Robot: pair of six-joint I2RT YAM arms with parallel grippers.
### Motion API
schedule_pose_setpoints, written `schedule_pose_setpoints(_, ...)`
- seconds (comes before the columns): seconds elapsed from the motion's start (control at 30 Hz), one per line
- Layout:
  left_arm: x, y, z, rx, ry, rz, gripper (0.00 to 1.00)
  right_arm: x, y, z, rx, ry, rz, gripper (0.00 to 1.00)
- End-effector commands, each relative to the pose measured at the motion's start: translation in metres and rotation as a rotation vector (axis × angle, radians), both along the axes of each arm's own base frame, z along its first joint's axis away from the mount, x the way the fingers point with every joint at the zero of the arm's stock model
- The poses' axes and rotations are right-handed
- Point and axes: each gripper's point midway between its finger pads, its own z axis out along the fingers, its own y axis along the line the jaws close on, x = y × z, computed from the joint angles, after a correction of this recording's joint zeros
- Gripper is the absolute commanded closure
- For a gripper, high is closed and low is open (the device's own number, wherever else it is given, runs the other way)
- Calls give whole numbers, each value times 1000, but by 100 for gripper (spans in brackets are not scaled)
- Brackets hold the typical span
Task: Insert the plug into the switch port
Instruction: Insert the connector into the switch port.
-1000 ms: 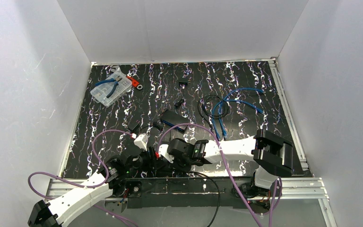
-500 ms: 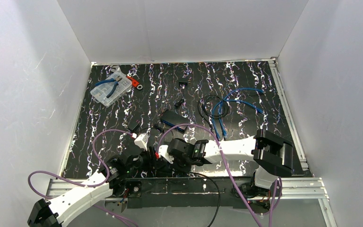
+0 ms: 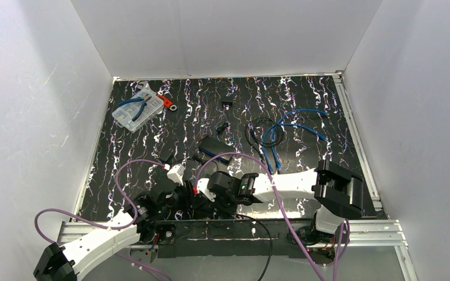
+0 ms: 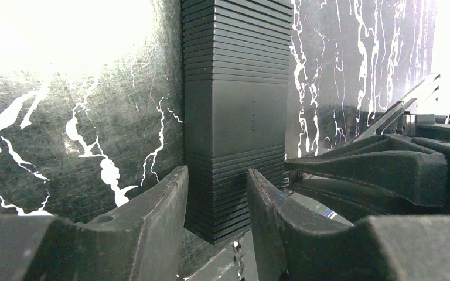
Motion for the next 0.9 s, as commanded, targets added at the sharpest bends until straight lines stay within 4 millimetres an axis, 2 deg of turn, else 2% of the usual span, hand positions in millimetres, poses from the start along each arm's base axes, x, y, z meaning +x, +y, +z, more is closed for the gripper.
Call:
schedule_pose_setpoints(0.0, -13, -6, -3, -26, 40, -62, 62, 16, 47, 40, 222, -41, -24, 99)
schedule_pose_setpoints(0.4, -16, -9, -3, -45, 44, -84, 64, 32, 57, 51, 312, 27, -144, 99)
schedule_pose_setpoints(0.73, -17, -12, -2, -58, 41, -101, 65, 31, 64, 50, 356, 53, -118, 99)
schedule_pose_setpoints(0.87, -19, -14, -2, -61, 52, -115, 66, 34, 65, 57, 387, 26, -115, 99)
